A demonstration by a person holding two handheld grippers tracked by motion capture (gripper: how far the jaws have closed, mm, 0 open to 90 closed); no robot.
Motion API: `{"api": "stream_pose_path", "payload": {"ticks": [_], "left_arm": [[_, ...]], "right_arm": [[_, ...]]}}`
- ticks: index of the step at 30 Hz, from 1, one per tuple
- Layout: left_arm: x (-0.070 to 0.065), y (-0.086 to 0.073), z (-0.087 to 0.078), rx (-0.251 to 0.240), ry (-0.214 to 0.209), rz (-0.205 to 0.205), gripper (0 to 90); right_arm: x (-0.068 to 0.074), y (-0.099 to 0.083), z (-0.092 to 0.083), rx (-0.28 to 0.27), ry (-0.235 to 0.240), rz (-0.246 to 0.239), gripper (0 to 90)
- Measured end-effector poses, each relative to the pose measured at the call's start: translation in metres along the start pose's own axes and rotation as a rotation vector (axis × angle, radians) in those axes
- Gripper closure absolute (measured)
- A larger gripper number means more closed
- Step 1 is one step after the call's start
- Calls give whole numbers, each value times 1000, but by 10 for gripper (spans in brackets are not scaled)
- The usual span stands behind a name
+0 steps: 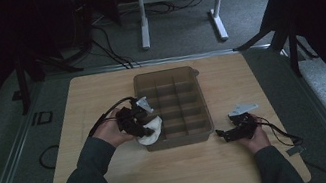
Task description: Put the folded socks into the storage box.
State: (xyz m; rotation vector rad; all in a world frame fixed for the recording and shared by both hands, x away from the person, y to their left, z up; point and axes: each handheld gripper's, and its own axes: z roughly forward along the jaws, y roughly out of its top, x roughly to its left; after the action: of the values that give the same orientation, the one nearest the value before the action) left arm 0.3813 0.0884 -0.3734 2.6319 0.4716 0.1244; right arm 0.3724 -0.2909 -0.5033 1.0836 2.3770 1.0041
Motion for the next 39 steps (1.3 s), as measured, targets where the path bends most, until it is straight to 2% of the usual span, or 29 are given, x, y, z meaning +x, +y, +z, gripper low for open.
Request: {"api": "stream_pose_path", "payload": {"ticks": [15, 26, 35, 39], "left_arm": [[5, 9, 16, 29, -23, 5, 672], [14, 9, 24, 46, -47, -31, 673], [16, 13, 33, 93, -55, -38, 675], [14, 18, 37, 141, -46, -31, 676]], "right_arm": [[0, 0, 0, 0, 0, 0, 115], [0, 0, 0, -2, -1, -1, 115], [0, 0, 0, -1, -1, -2, 115], [0, 0, 0, -1, -1, -2, 115]]}}
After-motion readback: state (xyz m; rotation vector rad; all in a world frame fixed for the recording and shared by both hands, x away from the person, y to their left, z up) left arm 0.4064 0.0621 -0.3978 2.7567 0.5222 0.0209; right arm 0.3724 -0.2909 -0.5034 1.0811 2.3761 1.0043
